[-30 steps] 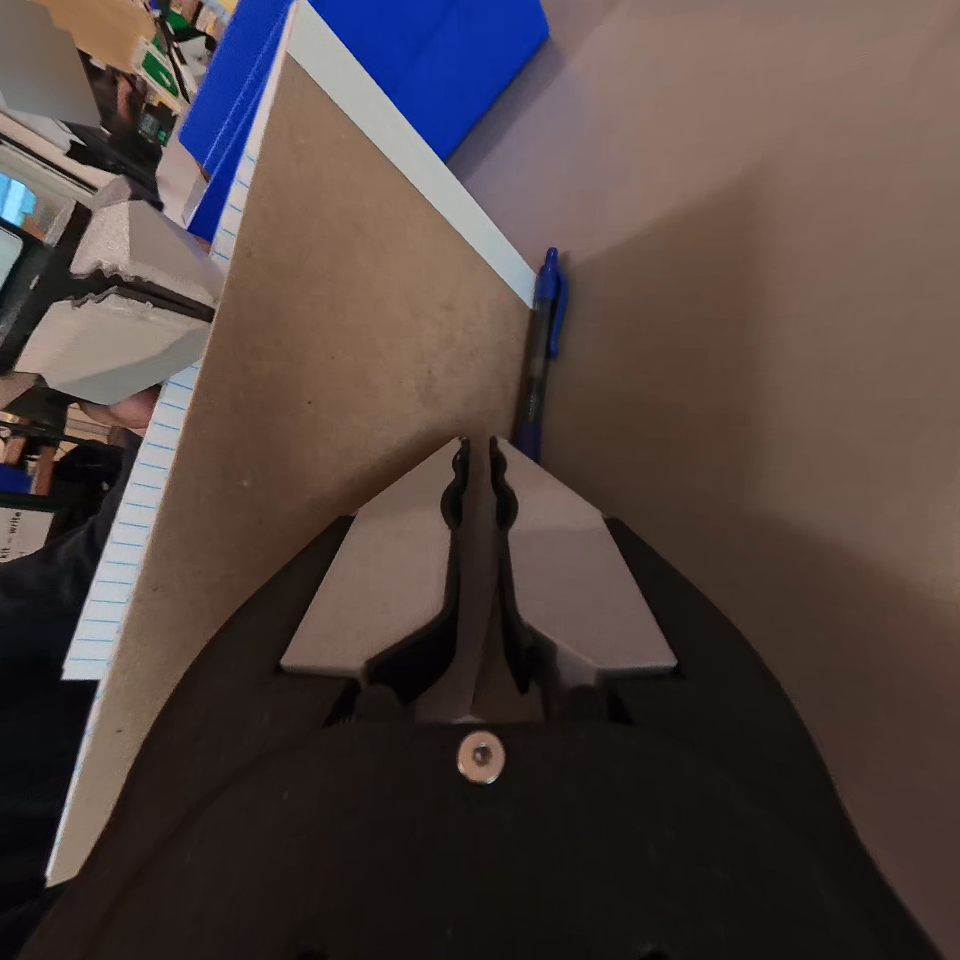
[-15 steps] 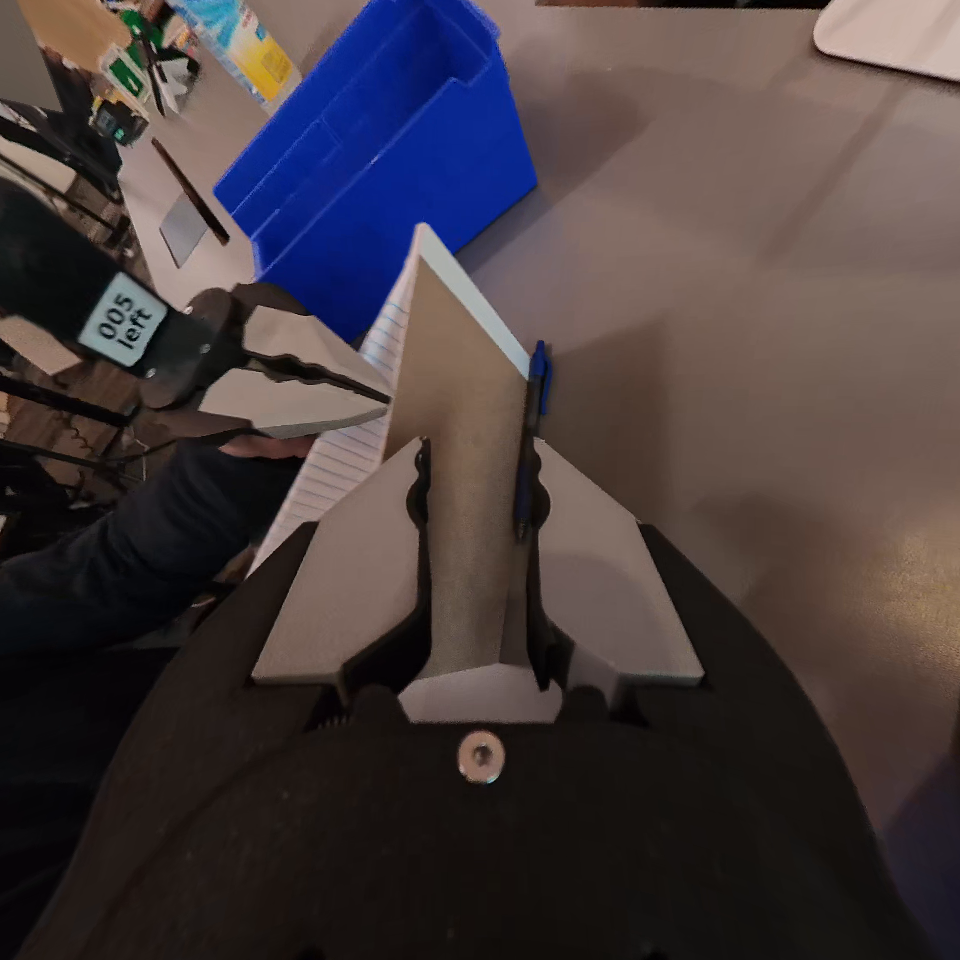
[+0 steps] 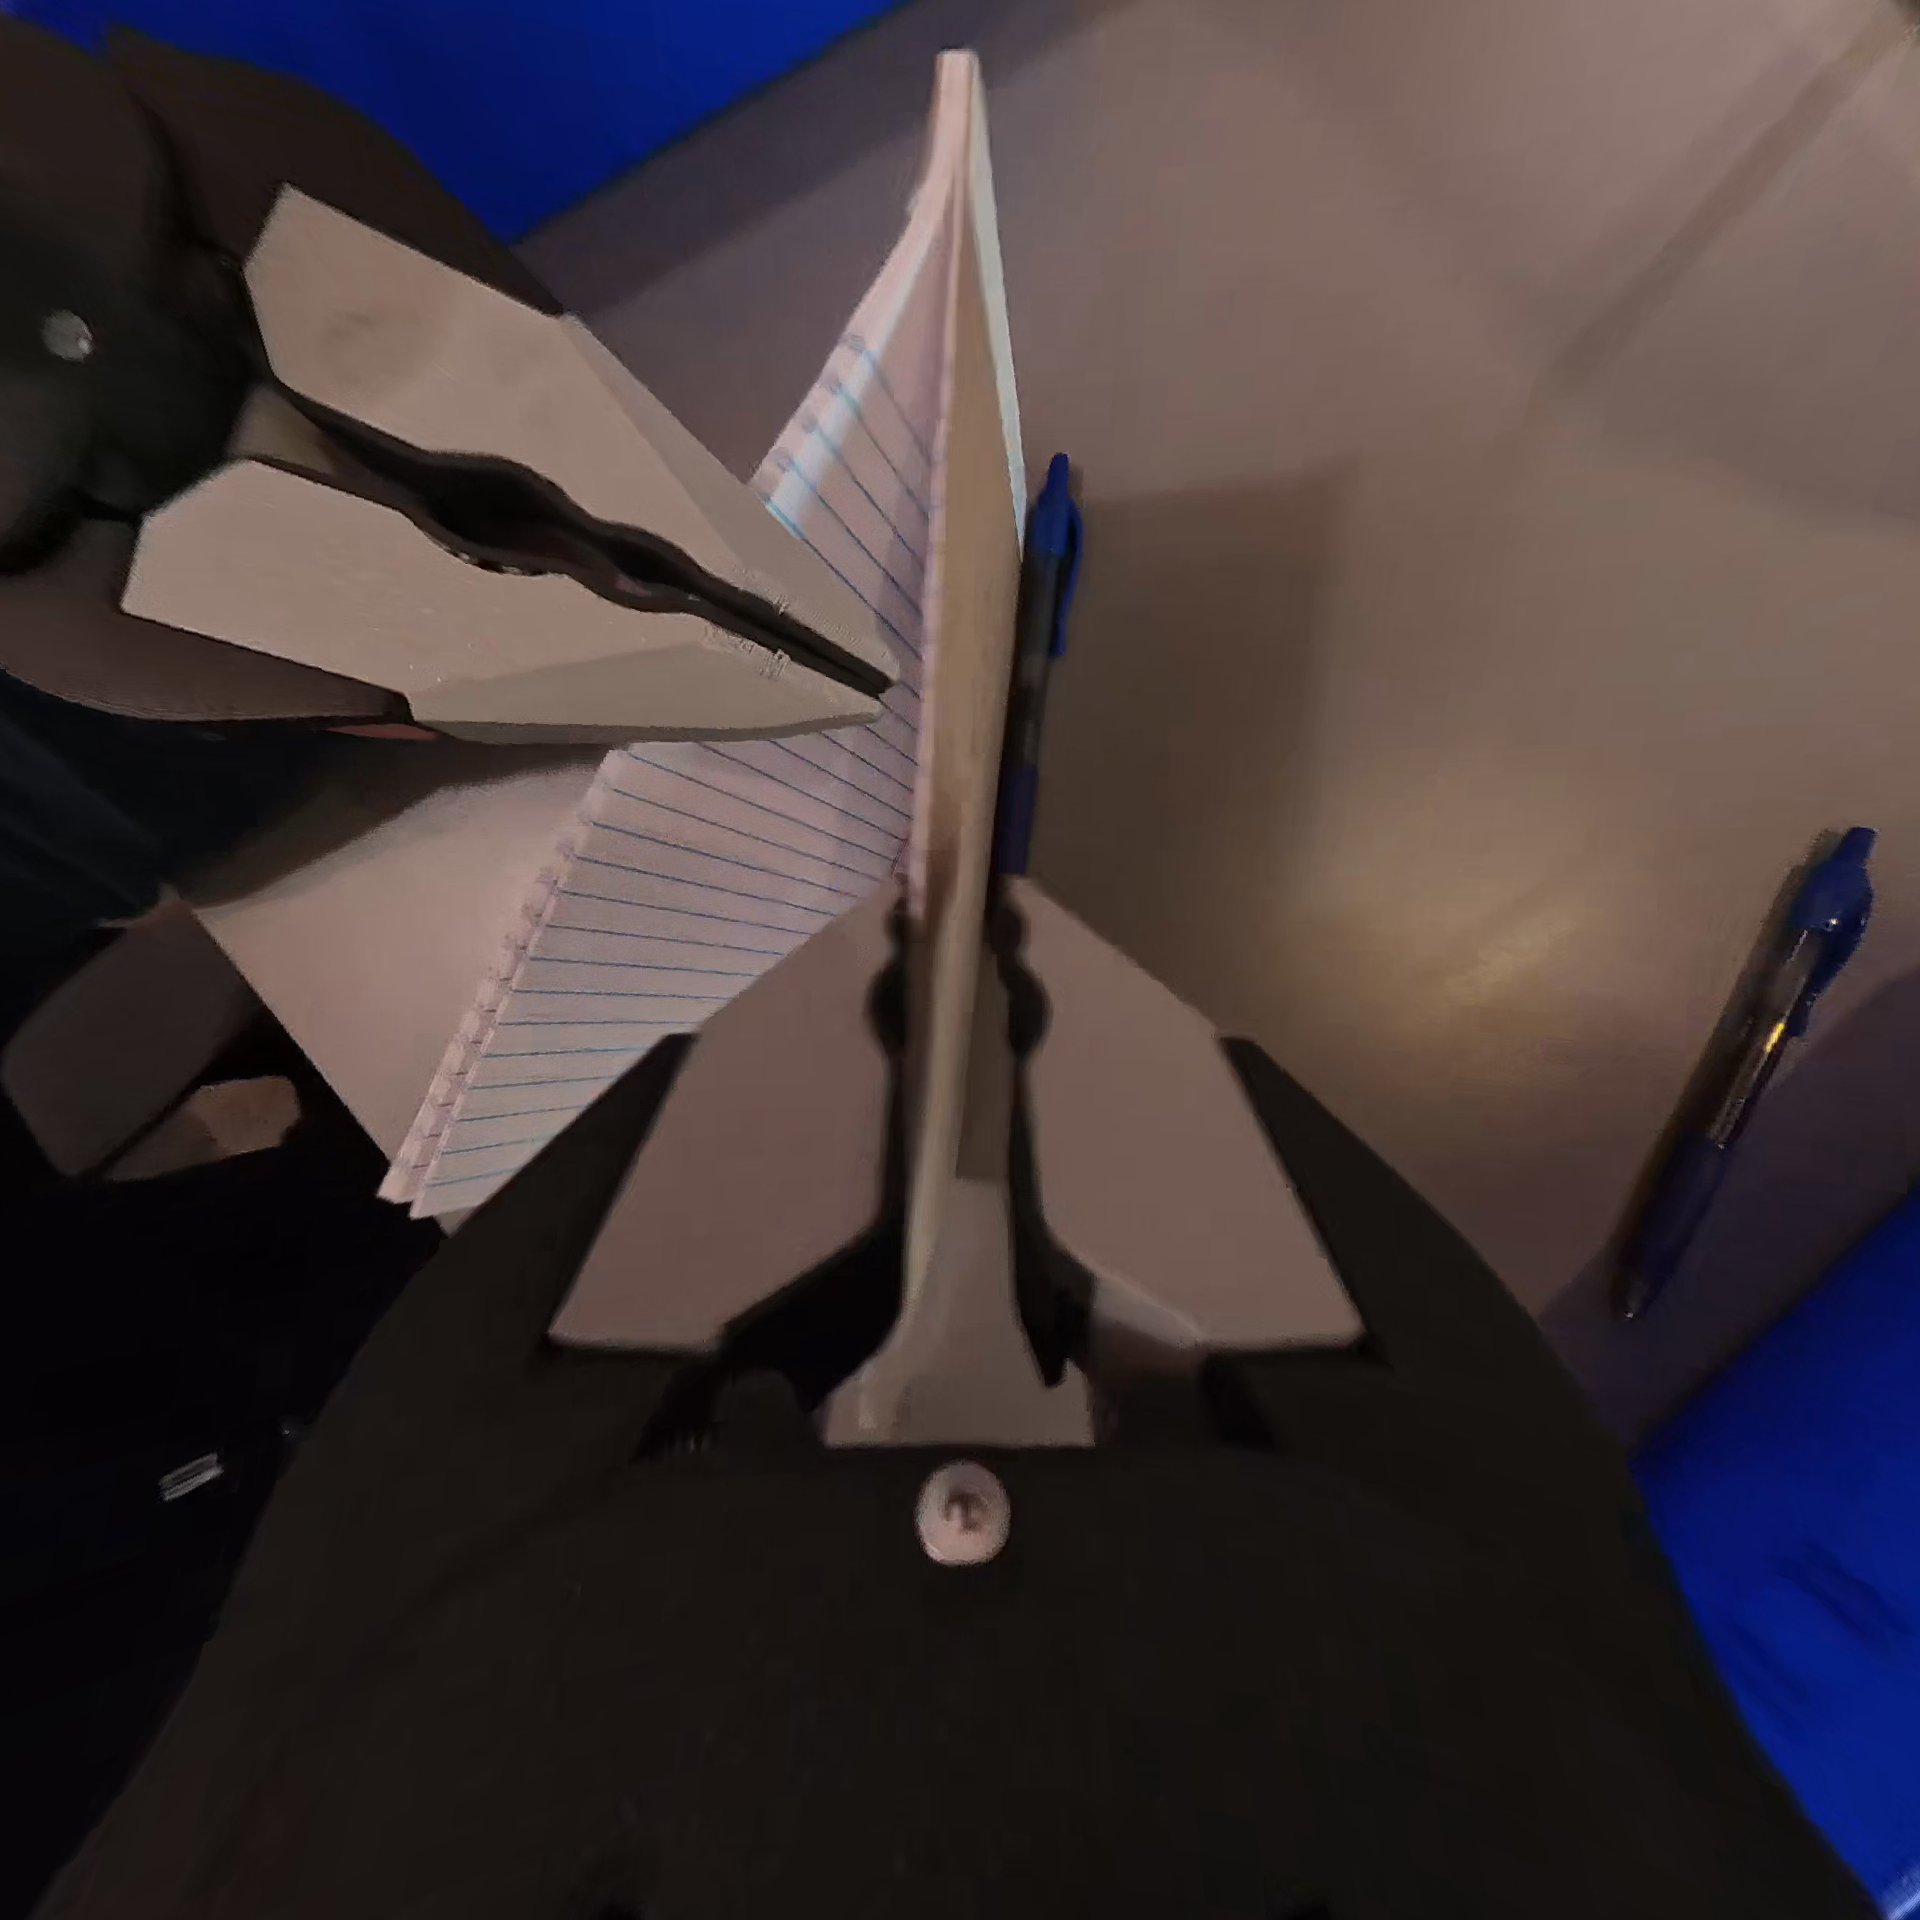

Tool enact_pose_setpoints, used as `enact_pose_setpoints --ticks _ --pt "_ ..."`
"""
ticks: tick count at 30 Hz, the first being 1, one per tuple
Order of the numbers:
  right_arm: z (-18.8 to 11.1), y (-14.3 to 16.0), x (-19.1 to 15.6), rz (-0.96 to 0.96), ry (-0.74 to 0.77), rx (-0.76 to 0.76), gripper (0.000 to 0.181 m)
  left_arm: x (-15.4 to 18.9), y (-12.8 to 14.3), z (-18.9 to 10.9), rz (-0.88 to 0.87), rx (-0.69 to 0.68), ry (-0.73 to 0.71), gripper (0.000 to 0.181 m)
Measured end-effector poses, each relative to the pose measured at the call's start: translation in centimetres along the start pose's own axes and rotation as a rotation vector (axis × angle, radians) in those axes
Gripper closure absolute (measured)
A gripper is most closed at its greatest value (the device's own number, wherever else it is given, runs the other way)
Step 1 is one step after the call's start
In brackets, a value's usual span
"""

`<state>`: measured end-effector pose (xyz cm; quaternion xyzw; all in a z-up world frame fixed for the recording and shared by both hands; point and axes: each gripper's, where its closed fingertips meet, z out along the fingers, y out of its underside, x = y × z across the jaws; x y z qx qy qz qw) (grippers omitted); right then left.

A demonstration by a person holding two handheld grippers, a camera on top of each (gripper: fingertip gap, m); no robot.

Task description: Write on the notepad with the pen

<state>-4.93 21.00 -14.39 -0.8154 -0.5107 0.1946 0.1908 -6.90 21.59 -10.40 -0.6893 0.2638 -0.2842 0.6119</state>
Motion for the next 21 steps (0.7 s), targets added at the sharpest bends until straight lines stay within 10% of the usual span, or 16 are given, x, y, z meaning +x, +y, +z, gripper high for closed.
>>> enact_pose_setpoints --ticks 10,21 --pt "-1.2 0.3 1.3 0.070 -0.125 0.214 0.181 -2.8 -5.3 -4.1 -0.057 0.276 -0.079 0.176" --pt "-5.0 0.5 2.9 0.155 -0.206 0.508 0.181 -5.9 -2.2 -3.3 -0.261 0.164 -0.101 0.143"
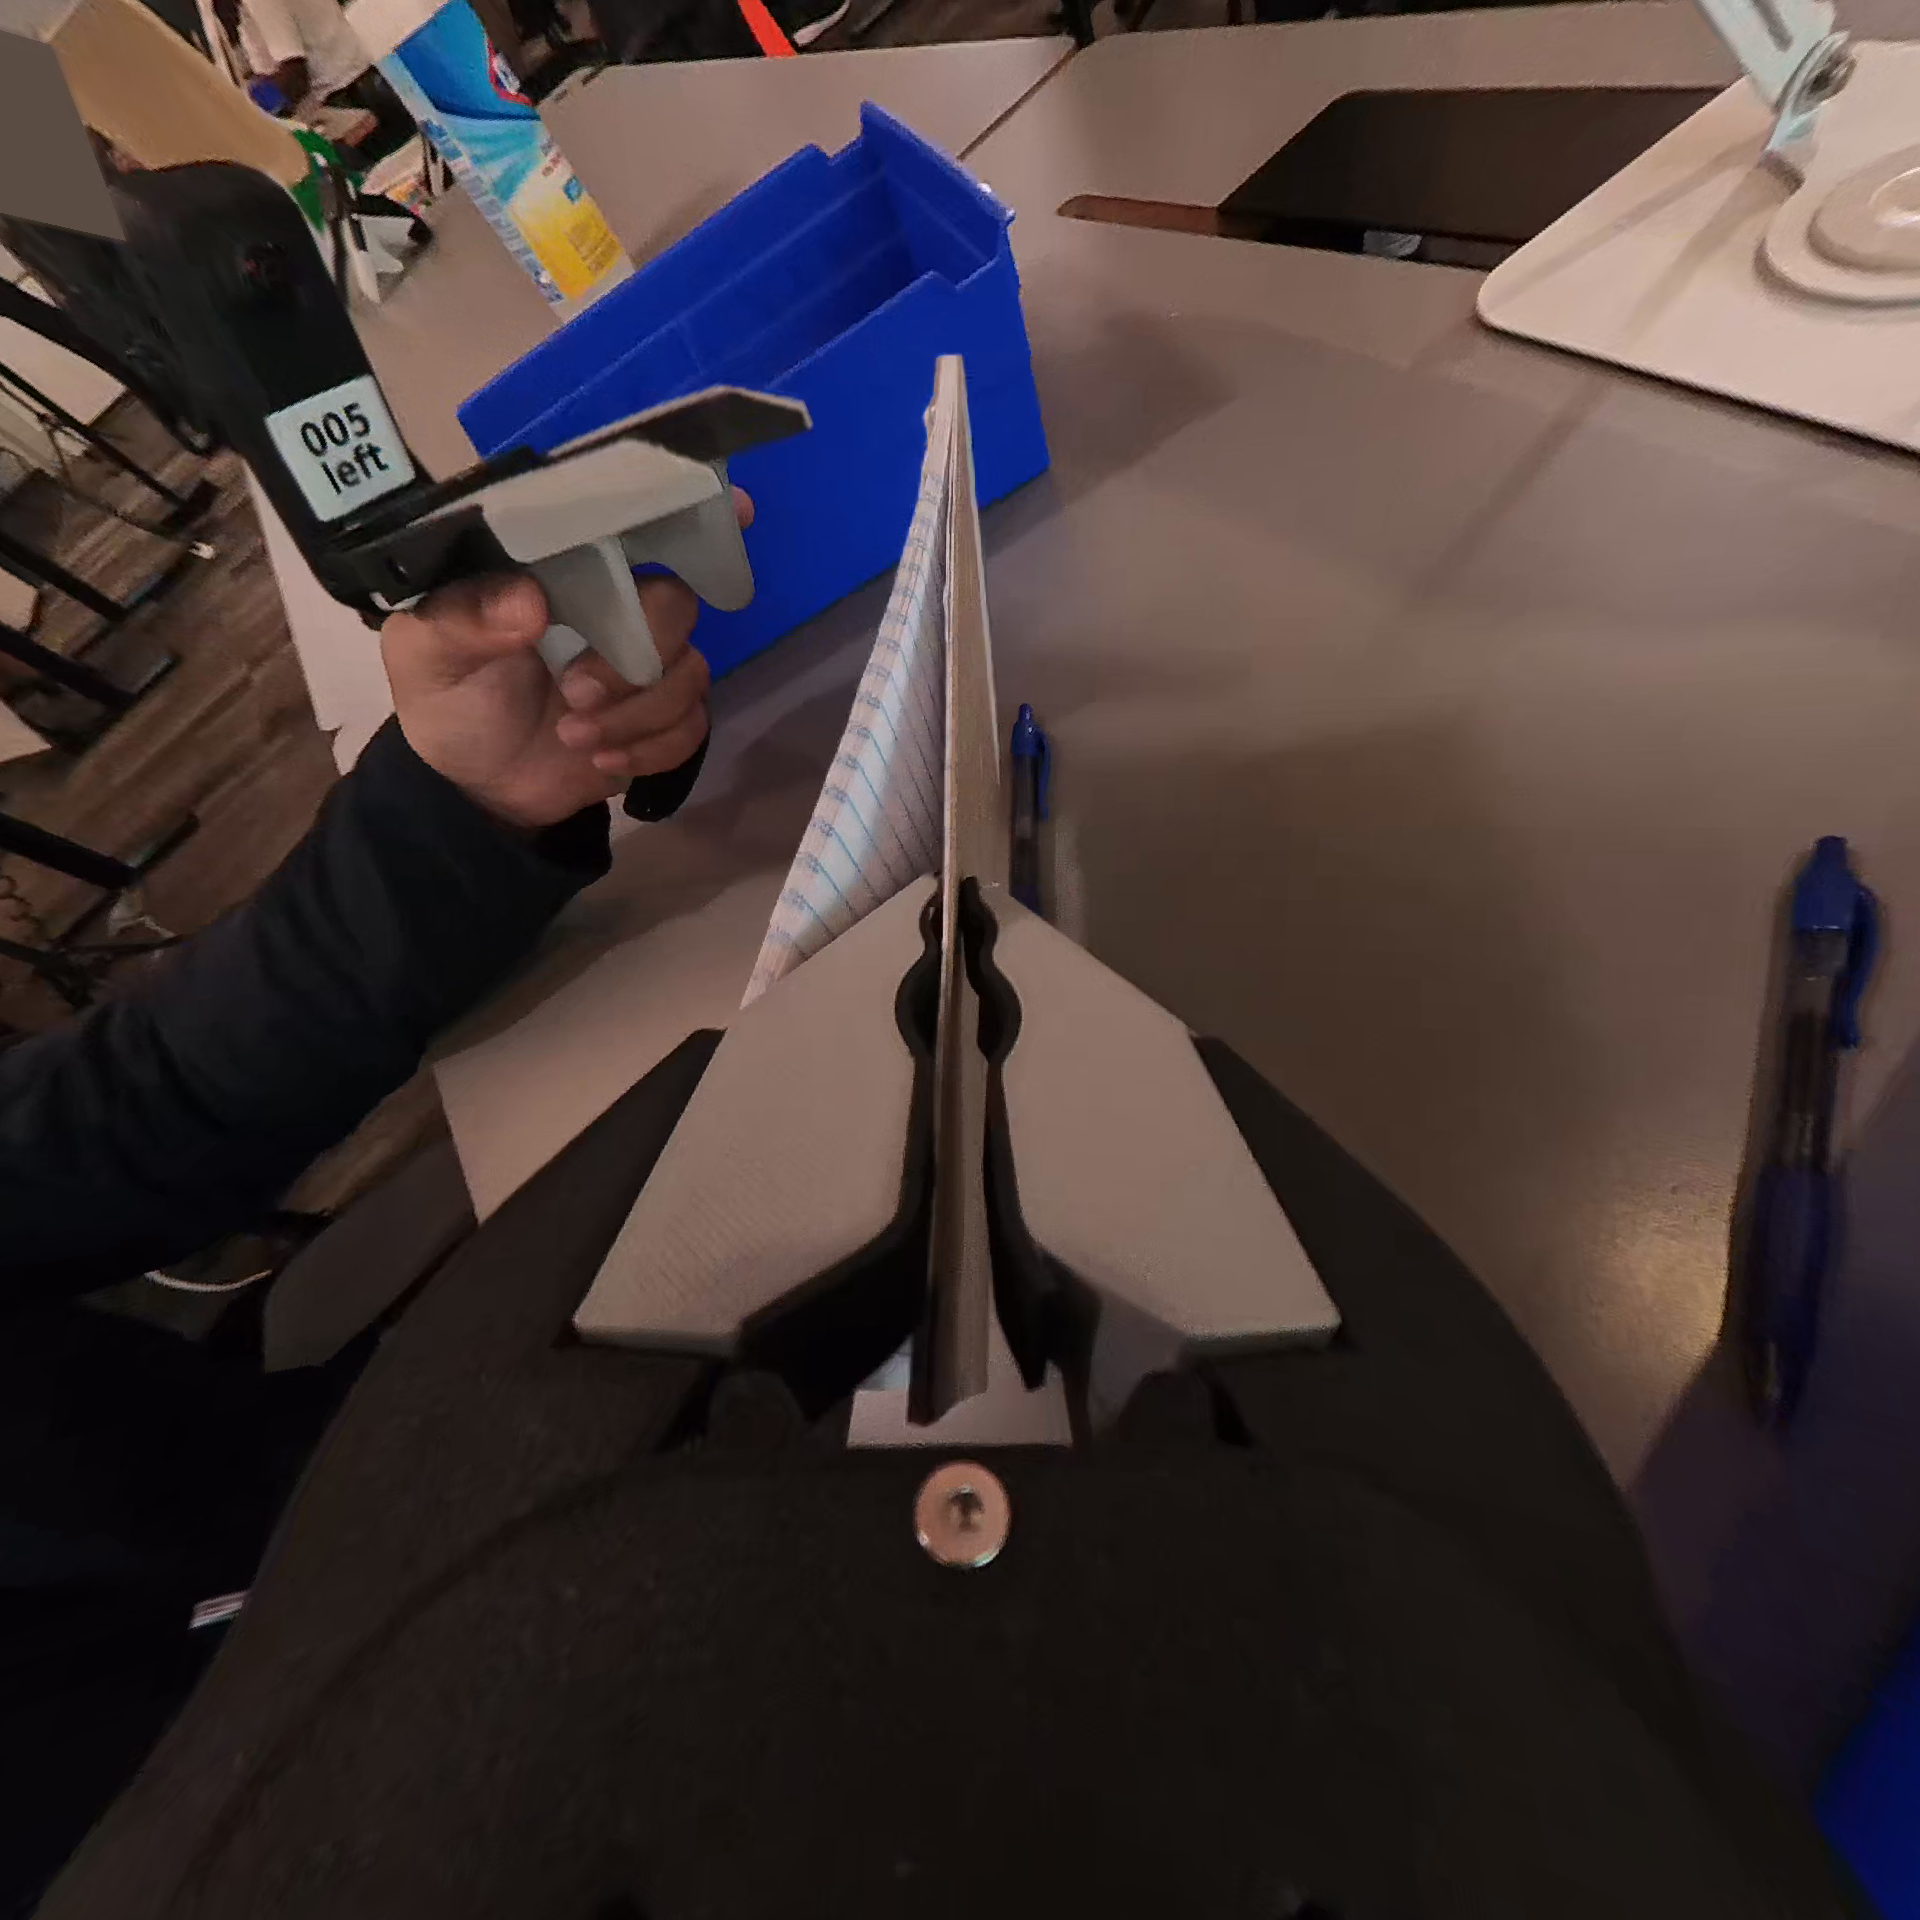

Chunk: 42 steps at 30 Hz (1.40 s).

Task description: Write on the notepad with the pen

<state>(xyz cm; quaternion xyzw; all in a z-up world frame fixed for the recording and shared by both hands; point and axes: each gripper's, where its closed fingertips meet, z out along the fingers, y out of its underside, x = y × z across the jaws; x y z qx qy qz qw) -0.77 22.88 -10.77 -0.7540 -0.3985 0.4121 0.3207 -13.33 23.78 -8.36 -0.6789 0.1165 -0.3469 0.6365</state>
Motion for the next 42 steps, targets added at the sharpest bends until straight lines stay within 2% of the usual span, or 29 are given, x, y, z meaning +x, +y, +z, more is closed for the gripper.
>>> enact_pose_setpoints --ticks 4,6,9,12,15,18,21,22,24,26,27,31,34,38,42 --pt "-1.0 -1.6 -0.9 -0.008 -0.024 0.069 0.181 0.3 1.2 0.6 -0.013 -0.045 0.023 0.135" --pt "-1.7 -2.7 -1.4 -0.019 -0.036 0.113 0.181 0.8 1.7 0.9 -0.065 -0.067 0.069 0.130" --pt "-3.1 -4.5 -2.0 -0.036 -0.033 0.191 0.181 2.1 2.4 1.2 -0.154 -0.099 0.162 0.113" --pt "-4.5 -6.0 -2.9 -0.032 -0.068 0.266 0.181 3.1 2.7 1.4 -0.216 -0.107 0.234 0.107" --pt "-5.3 -6.8 -4.4 -0.017 -0.154 0.310 0.181 3.8 3.6 1.7 -0.210 -0.142 0.260 0.102" --pt "-5.1 -6.8 -5.7 -0.012 -0.204 0.319 0.181 6.1 3.4 1.5 -0.190 -0.136 0.366 0.099" --pt "-4.2 -6.3 -6.0 -0.025 -0.186 0.304 0.181 8.6 2.3 0.7 -0.198 -0.082 0.499 0.107" --pt "-3.8 -6.0 -6.0 -0.024 -0.191 0.296 0.181 8.4 2.2 0.8 -0.199 -0.074 0.481 0.110" --pt "-3.4 -5.6 -6.4 -0.004 -0.233 0.287 0.181 6.5 2.3 1.0 -0.146 -0.070 0.388 0.154" --pt "-3.1 -5.1 -5.7 0.003 -0.215 0.269 0.181 6.3 1.7 0.4 -0.191 -0.064 0.441 0.173" --pt "-3.0 -4.8 -5.3 0.006 -0.210 0.255 0.181 6.4 1.3 0.1 -0.212 -0.047 0.464 0.177" --pt "-3.1 -4.0 -3.3 0.028 -0.186 0.191 0.179 7.5 1.6 0.0 -0.131 -0.068 0.482 0.180" --pt "-4.5 -5.1 -1.1 0.002 -0.105 0.231 0.165 8.1 2.1 -0.1 -0.122 -0.099 0.509 0.180" --pt "-5.8 -6.2 -2.0 0.008 -0.207 0.261 0.153 8.3 2.8 0.1 -0.095 -0.135 0.508 0.180" --pt "-4.2 -5.3 -1.6 -0.018 -0.177 0.180 0.144 8.8 4.1 0.4 -0.045 -0.187 0.510 0.180"
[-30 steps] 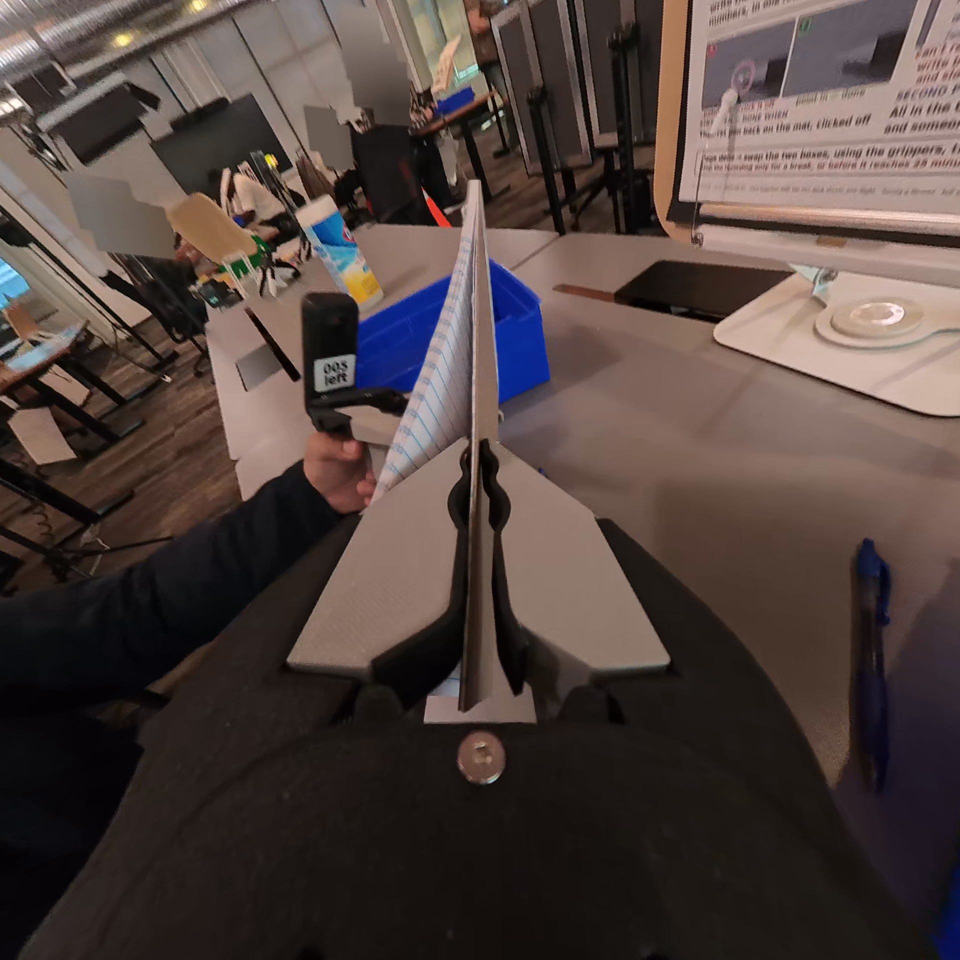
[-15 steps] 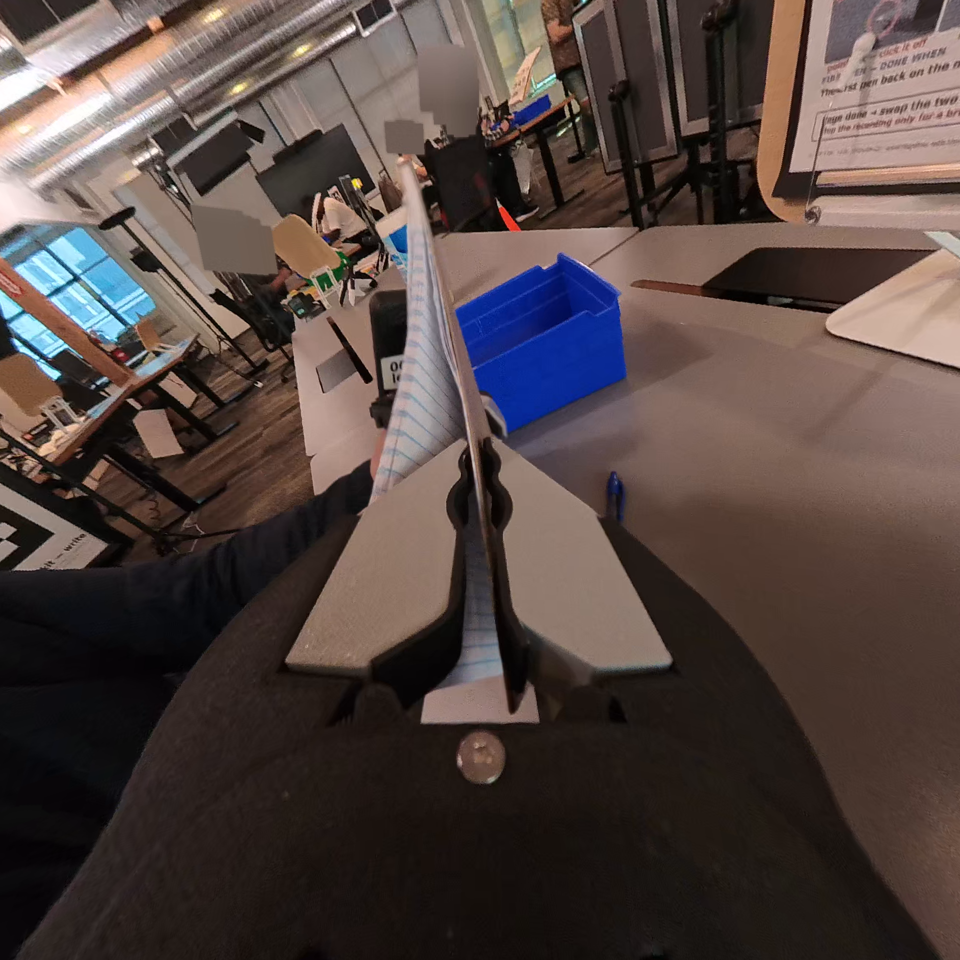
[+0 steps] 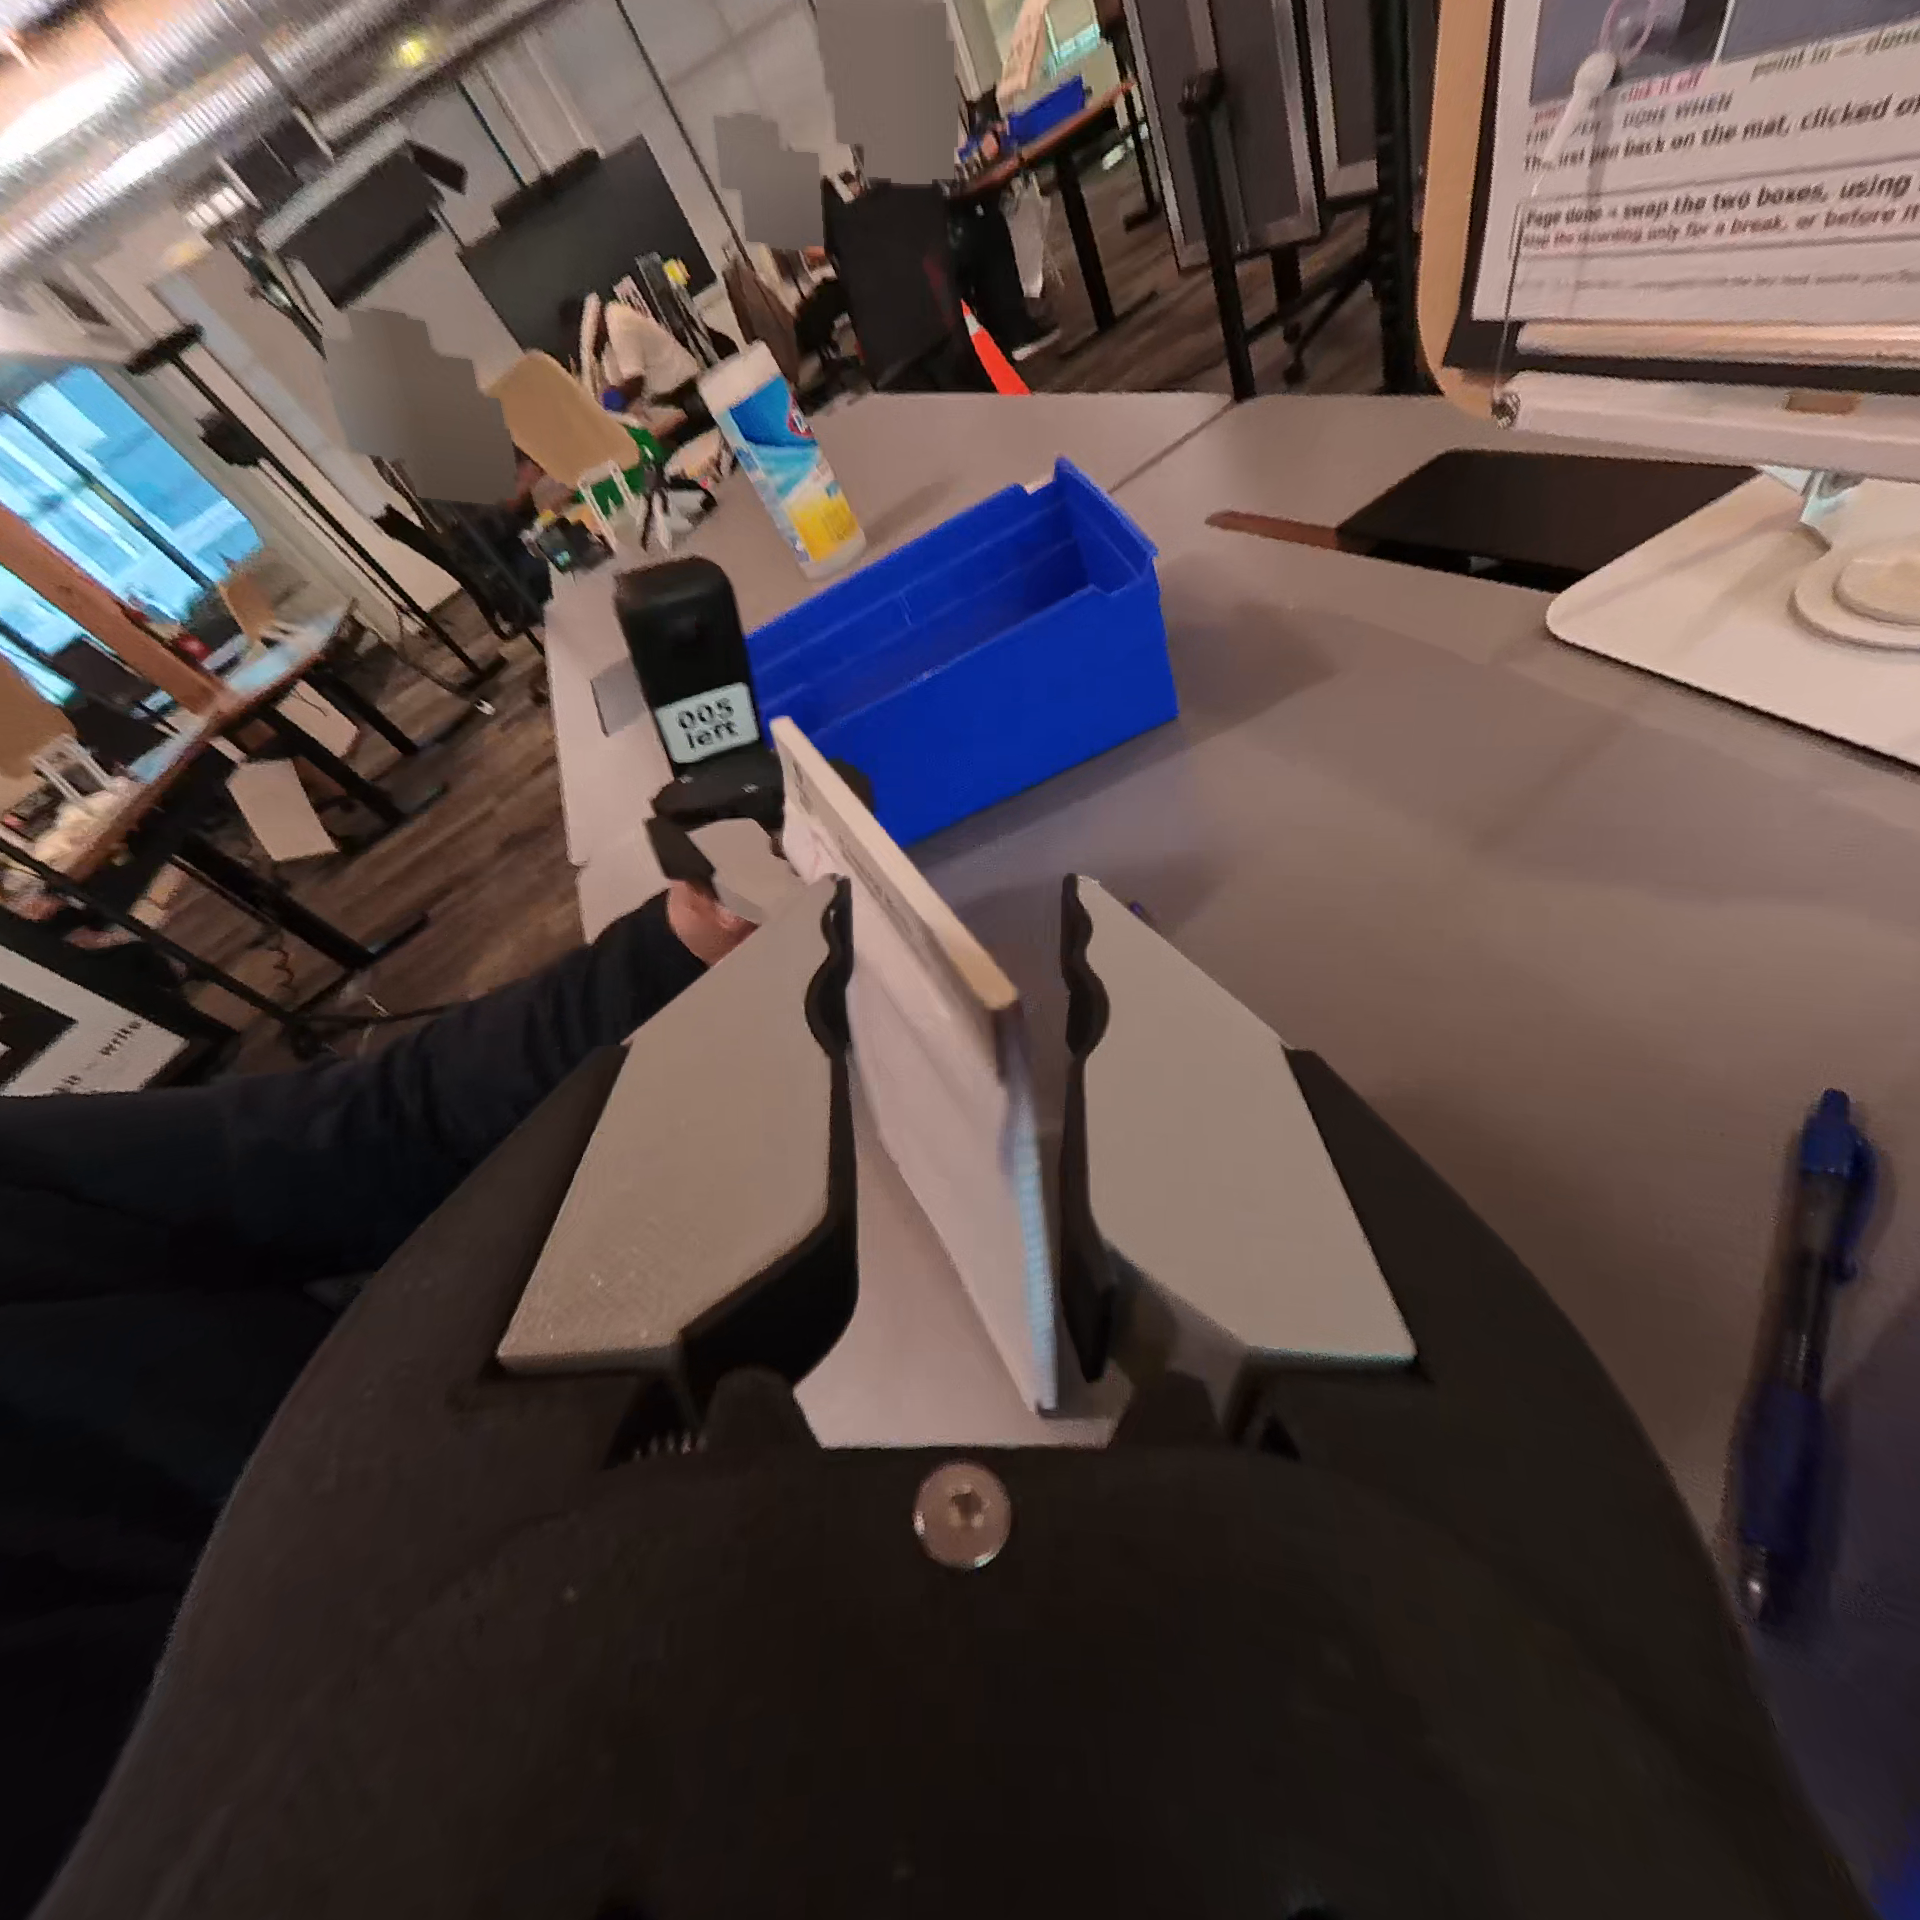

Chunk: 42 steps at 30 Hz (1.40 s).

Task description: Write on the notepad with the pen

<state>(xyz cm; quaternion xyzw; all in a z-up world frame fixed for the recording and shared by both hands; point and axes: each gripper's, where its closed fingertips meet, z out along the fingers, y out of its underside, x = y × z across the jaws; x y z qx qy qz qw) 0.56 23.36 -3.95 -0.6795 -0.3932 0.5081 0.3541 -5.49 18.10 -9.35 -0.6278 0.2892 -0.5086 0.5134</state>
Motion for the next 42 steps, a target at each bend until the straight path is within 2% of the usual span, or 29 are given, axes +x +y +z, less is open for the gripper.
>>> enact_pose_setpoints --ticks 3,8,10,13,14,17,18,19,21,22,25,27,30,33,35,37,39,42 --pt "0.2 0.9 1.2 -0.006 0.038 0.001 0.145 -0.4 0.6 0.2 -0.008 -0.024 -0.015 0.180" --pt "-1.9 1.0 1.3 0.040 -0.024 0.140 0.138 -0.3 -0.1 -0.2 -0.001 0.005 -0.006 0.180" --pt "-1.6 2.4 1.4 0.076 -0.055 0.114 0.131 -0.1 -0.2 -0.1 0.001 0.009 -0.002 0.180" --pt "0.2 5.2 1.0 0.105 -0.109 0.024 0.118 0.3 -0.1 0.0 0.004 0.006 0.011 0.180" --pt "1.0 5.7 0.8 0.094 -0.120 0.014 0.124 0.3 0.0 0.1 0.005 0.002 0.008 0.180" --pt "2.4 6.7 -0.2 0.083 -0.171 0.006 0.169 -0.8 0.1 0.0 -0.015 0.006 -0.042 0.180" --pt "2.5 6.7 -0.3 0.094 -0.184 0.005 0.176 -1.9 0.4 -0.2 -0.016 -0.013 -0.102 0.176" --pt "2.5 6.8 -0.3 0.096 -0.178 -0.001 0.180 -2.8 0.7 -0.3 0.002 -0.035 -0.164 0.171" --pt "2.2 6.5 0.1 0.053 -0.101 0.002 0.181 -3.8 0.4 -0.6 0.041 -0.029 -0.253 0.144" --pt "1.7 6.0 -0.3 0.034 -0.085 0.011 0.181 -3.8 0.0 -0.8 0.050 -0.013 -0.268 0.137" --pt "-1.0 3.0 -1.6 -0.017 -0.044 0.088 0.181 -3.5 -1.1 -1.1 0.035 0.051 -0.258 0.135" --pt "-4.0 0.5 -1.9 -0.049 0.014 0.144 0.181 -4.1 -1.1 -1.4 0.010 0.063 -0.282 0.137" --pt "-9.9 -3.2 -0.8 -0.066 0.148 0.230 0.181 -5.9 -0.5 -1.9 -0.044 0.044 -0.362 0.140" --pt "-16.8 -5.5 2.5 -0.074 0.388 0.272 0.181 -7.8 0.3 -2.5 -0.026 -0.001 -0.487 0.140" --pt "-20.6 -5.6 5.2 -0.065 0.552 0.243 0.181 -8.0 0.4 -2.6 0.014 -0.012 -0.522 0.142" --pt "-23.1 -4.7 7.9 -0.050 0.691 0.185 0.181 -7.9 0.6 -2.3 0.042 -0.027 -0.536 0.142" --pt "-24.0 -3.4 9.8 -0.033 0.754 0.113 0.181 -8.0 1.1 -2.0 0.067 -0.060 -0.546 0.142" --pt "-23.2 -1.3 11.8 0.013 0.744 0.007 0.181 -8.3 2.0 -1.8 0.106 -0.111 -0.572 0.143"
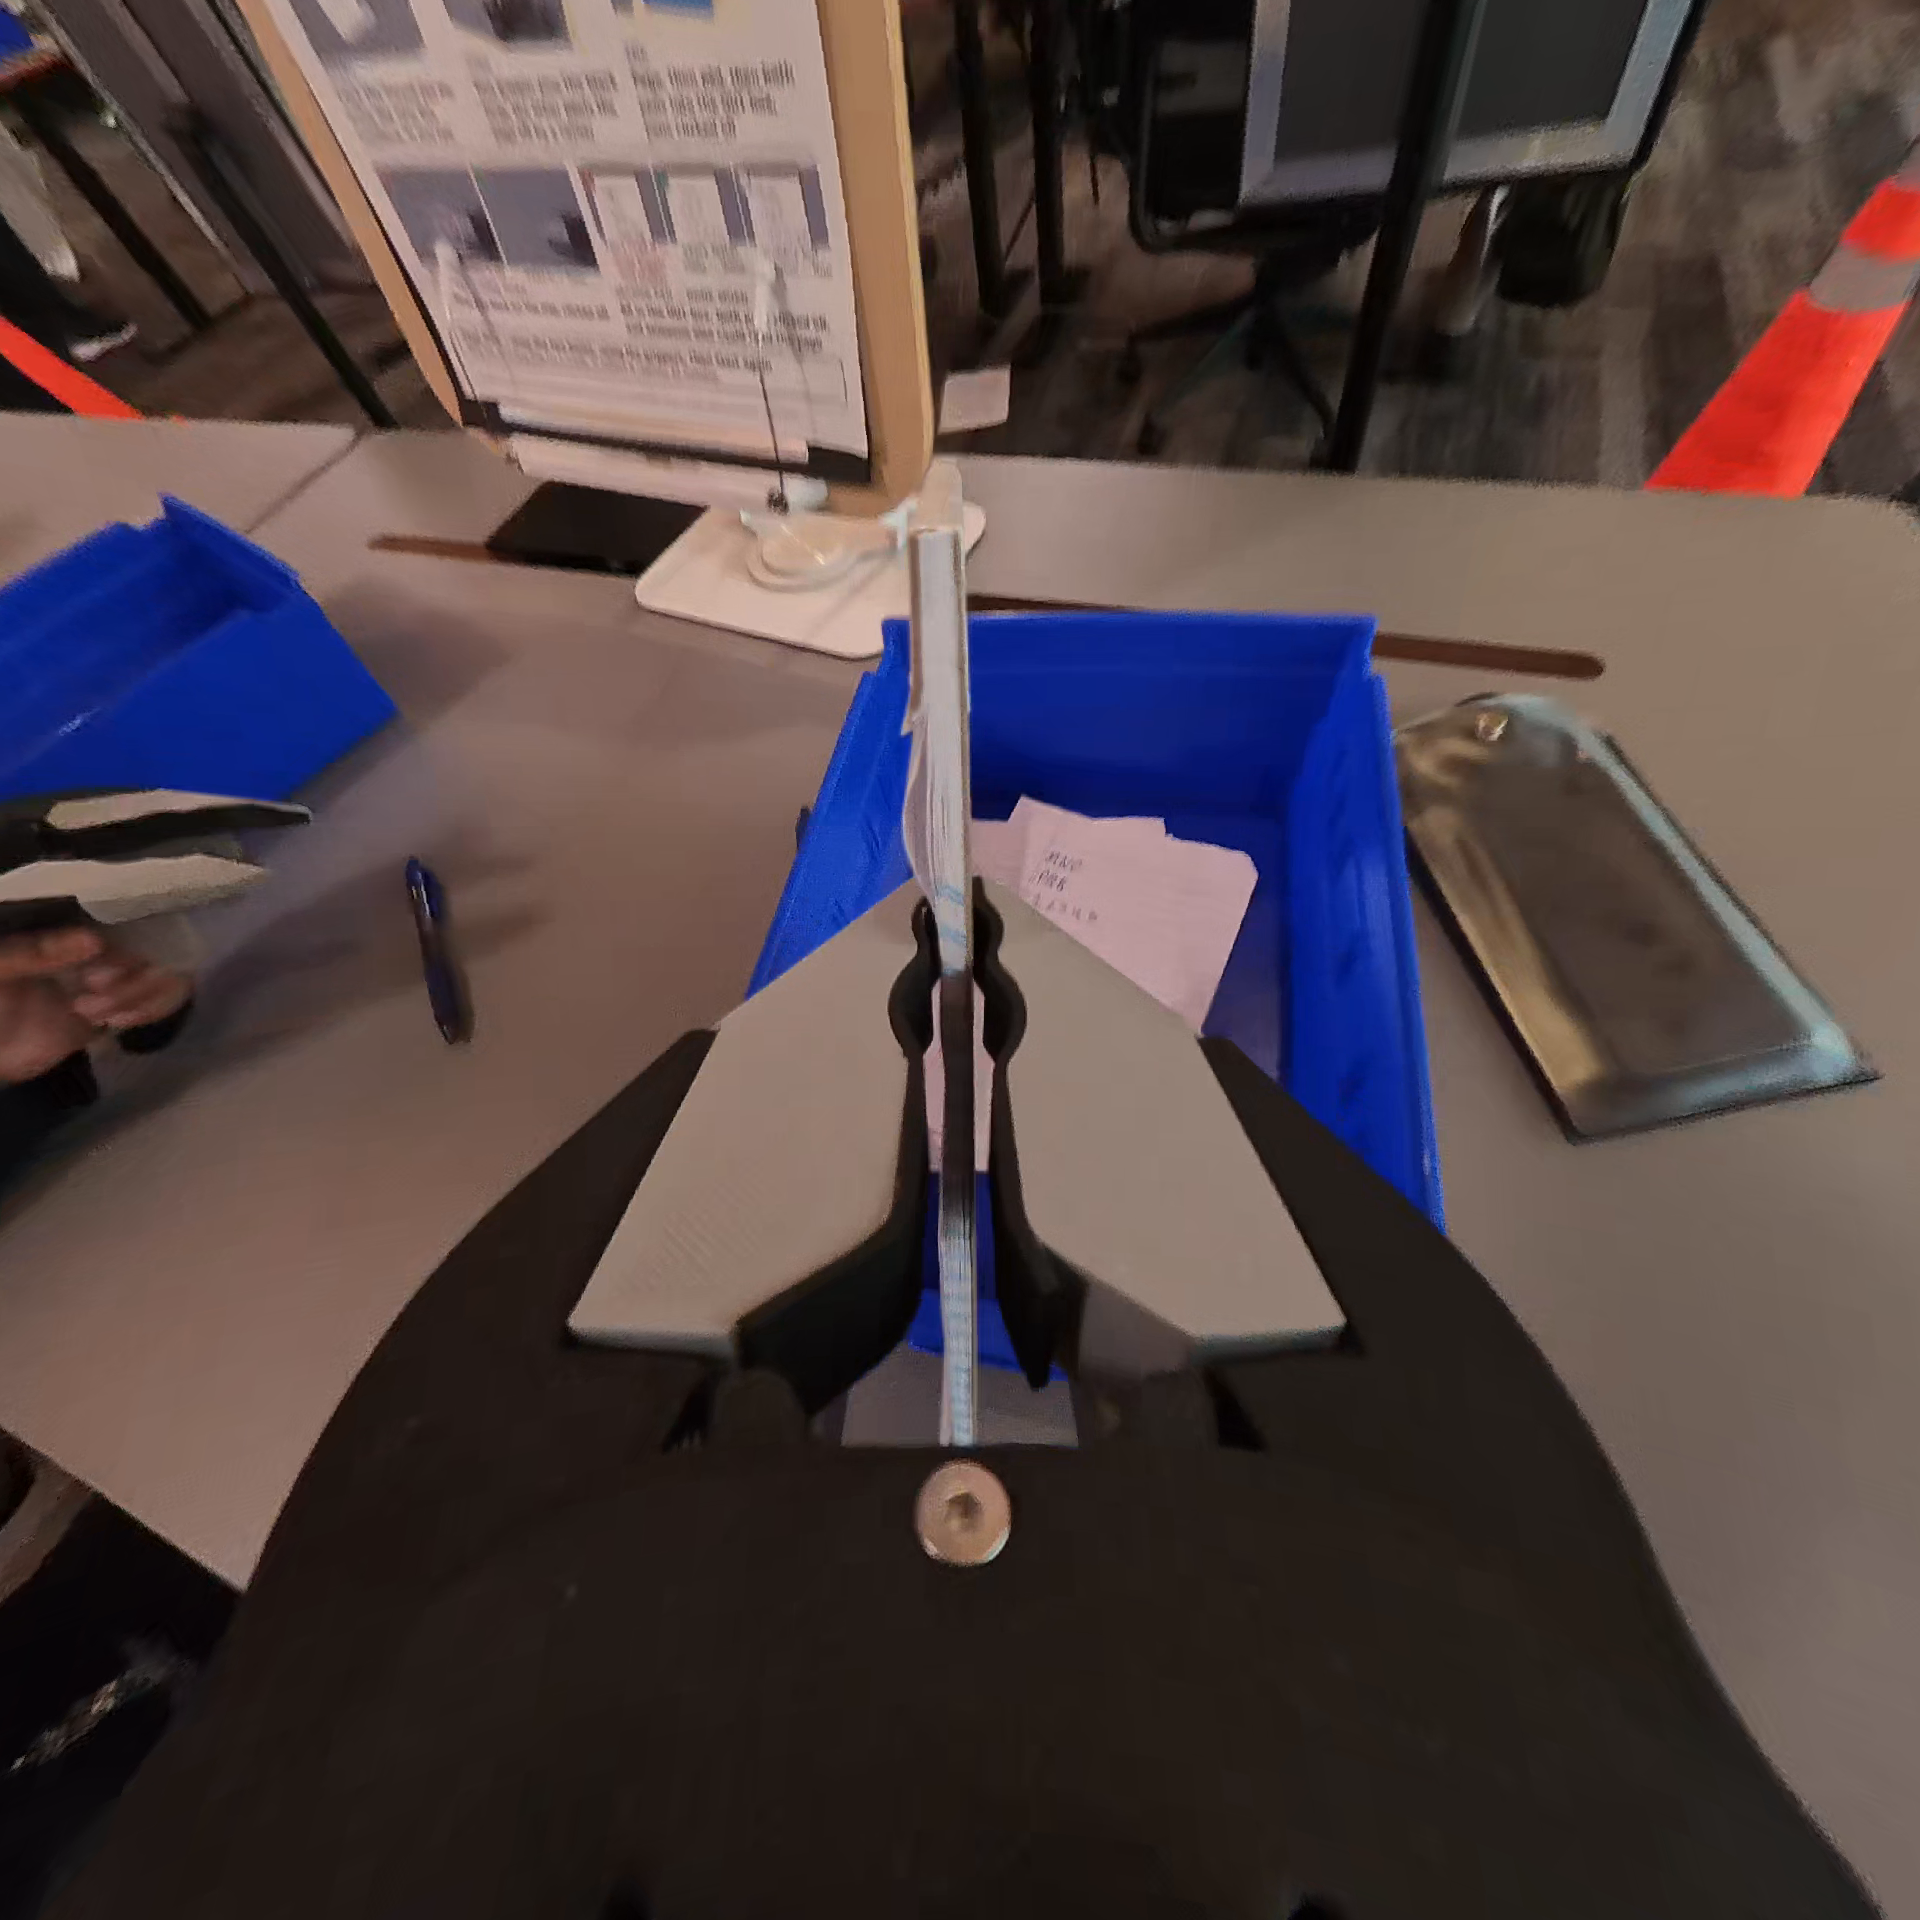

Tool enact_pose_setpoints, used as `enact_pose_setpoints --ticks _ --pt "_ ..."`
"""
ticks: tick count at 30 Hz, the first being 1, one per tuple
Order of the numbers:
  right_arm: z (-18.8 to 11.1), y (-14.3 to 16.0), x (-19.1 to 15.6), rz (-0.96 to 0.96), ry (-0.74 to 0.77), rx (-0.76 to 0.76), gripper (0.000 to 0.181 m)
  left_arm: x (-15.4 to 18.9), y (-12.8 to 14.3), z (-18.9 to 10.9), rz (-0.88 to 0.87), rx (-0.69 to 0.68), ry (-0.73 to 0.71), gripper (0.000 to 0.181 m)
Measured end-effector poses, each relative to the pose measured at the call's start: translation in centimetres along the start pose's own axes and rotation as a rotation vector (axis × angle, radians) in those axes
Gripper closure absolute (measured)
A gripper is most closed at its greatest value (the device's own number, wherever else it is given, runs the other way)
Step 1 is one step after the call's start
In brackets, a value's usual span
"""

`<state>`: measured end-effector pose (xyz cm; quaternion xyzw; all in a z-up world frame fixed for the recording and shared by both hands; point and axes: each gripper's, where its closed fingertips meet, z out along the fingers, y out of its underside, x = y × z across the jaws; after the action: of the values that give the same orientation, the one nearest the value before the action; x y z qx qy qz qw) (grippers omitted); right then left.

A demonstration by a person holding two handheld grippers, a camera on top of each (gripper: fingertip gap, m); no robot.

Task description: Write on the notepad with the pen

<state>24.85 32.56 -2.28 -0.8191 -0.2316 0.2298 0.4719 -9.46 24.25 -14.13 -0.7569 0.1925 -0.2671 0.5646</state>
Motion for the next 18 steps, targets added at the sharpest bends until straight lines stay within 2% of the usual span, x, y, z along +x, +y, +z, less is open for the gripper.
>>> enact_pose_setpoints --ticks 5,8,9,10,11,12,15,18 --pt "3.4 1.3 0.2 0.089 -0.132 -0.128 0.181 -0.4 1.3 0.5 0.041 -0.070 -0.042 0.146" --pt "6.9 3.1 1.2 0.173 -0.221 -0.272 0.180 -0.5 1.9 0.9 0.057 -0.088 -0.047 0.146" --pt "8.2 3.8 2.7 0.187 -0.195 -0.310 0.171 -0.6 2.1 1.0 0.056 -0.098 -0.047 0.146" --pt "9.3 4.7 4.9 0.180 -0.110 -0.342 0.146 -0.6 2.3 1.0 0.055 -0.104 -0.047 0.146" --pt "9.8 5.2 7.0 0.156 -0.017 -0.352 0.142 -0.7 2.4 1.0 0.056 -0.109 -0.049 0.146" --pt "9.9 5.1 7.8 0.138 0.019 -0.332 0.148 -0.8 2.5 1.0 0.058 -0.112 -0.056 0.146" --pt "9.4 3.2 5.3 0.162 -0.086 -0.213 0.144 -0.9 2.4 1.0 0.058 -0.109 -0.059 0.146" --pt "8.1 2.0 2.2 0.115 -0.129 -0.174 0.143 -0.7 2.5 1.2 0.050 -0.112 -0.051 0.147"
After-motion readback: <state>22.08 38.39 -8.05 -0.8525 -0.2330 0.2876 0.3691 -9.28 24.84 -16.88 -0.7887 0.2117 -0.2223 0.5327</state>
